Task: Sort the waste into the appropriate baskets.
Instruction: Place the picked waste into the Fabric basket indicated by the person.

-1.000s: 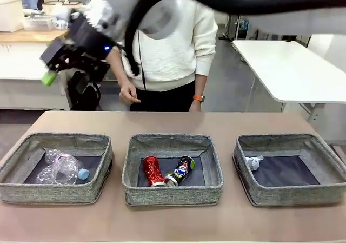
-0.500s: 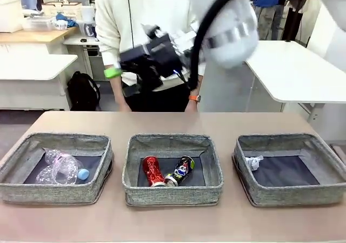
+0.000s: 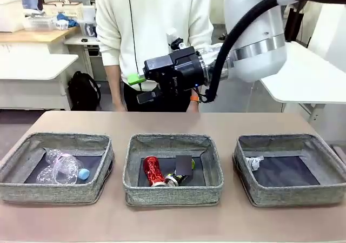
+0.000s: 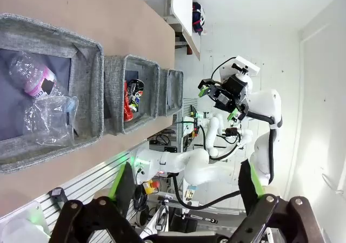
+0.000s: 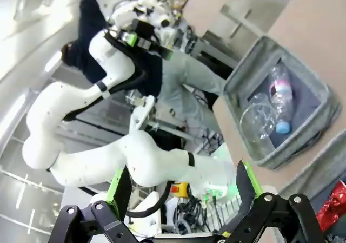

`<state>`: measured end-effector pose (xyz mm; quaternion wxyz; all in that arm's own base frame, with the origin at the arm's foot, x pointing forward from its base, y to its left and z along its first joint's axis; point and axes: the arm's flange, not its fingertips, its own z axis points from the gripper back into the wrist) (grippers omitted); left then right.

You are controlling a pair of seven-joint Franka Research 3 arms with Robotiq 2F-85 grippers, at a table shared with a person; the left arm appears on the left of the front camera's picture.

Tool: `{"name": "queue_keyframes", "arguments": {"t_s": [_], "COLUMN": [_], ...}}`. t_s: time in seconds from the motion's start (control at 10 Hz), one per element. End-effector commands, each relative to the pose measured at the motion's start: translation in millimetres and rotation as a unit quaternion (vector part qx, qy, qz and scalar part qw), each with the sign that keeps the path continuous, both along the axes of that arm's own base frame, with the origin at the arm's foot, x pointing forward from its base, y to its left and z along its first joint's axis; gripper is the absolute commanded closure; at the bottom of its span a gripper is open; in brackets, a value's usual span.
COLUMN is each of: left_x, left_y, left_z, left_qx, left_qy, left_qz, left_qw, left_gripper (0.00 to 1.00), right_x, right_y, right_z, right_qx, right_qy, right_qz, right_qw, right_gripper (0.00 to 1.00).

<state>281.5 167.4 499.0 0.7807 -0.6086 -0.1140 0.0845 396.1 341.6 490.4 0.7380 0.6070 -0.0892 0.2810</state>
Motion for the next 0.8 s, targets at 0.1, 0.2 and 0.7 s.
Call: {"name": "queue_keyframes", "arguments": {"t_s": [0.1,0.2,0.7], "left_x": [3,12,50], "left_y": [-19,-46,-163], "left_z": [8,8,-28], "left_qx": [-0.014,-0.031,-0.102], "left_qy": [-0.023,-0.024,-0.025], "left_qz": [-0.021,-0.041,-0.178], "left_qw": [0.999,0.998,0.978], "left_gripper": [0.0,0.0,0.0], "right_x": [4,-12,-96], "right_y": [-63,-109,-289], "right_z": [-8,1,-15], "right_qx": [0.102,0.124,0.083], "right_qy": [0.05,0.02,0.181], "right_qz": [-0.117,-0.17,-0.172], "right_qw": [0.987,0.977,0.965], "right_gripper": [0.0,0.0,0.0]}}
